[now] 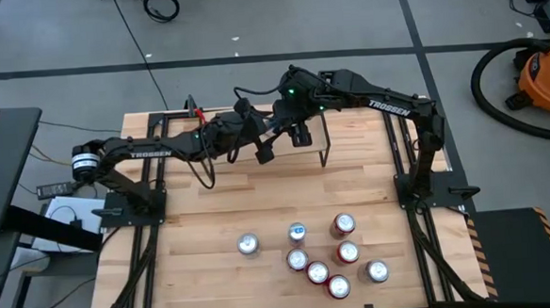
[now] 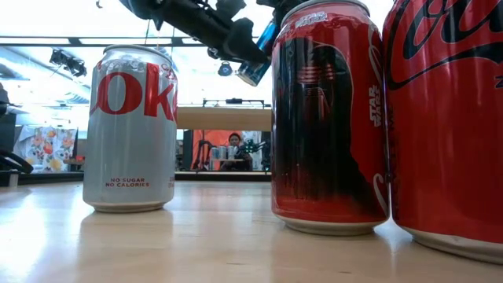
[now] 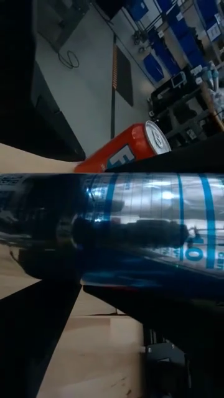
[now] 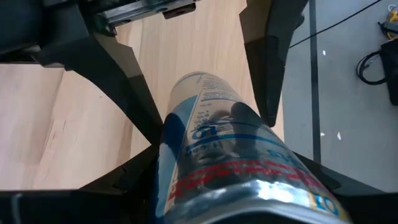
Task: Place canned beverage on shelf
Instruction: Put the right blue soda can on the shelf
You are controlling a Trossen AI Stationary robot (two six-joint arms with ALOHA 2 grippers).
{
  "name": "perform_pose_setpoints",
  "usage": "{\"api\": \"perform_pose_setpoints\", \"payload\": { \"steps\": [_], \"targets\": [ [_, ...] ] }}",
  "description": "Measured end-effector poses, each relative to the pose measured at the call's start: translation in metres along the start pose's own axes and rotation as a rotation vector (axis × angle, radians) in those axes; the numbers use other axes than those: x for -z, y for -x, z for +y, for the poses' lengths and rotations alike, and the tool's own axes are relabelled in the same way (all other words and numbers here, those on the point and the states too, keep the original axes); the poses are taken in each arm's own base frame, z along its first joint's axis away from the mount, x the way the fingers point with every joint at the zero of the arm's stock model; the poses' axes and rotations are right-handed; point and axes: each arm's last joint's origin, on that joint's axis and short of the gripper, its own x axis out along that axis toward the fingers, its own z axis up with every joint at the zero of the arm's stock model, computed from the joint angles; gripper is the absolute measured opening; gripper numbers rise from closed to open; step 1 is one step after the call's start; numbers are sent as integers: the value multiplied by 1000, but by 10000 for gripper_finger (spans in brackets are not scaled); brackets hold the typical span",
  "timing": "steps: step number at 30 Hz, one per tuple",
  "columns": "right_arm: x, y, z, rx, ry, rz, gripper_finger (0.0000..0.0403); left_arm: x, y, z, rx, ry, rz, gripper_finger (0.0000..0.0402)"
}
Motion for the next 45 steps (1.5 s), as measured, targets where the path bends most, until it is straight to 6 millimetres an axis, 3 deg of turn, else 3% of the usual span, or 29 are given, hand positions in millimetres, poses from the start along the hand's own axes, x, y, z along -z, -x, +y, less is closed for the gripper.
{"api": "perform_pose_setpoints", "payload": {
  "steps": [14,30,41,45],
  "targets": [
    [-1,0,0,3,-2,-10,258,2,1,-1,9,2,20,245],
    [-2,0,0,5,-12,-14,281,2,1,0,4,2,23,244],
    [-3,1,0,10,-18,-32,329,4,0,-1,5,12,37,244],
    [-4,12,0,38,-14,-51,349,4,0,-1,5,13,34,244]
  ]
}}
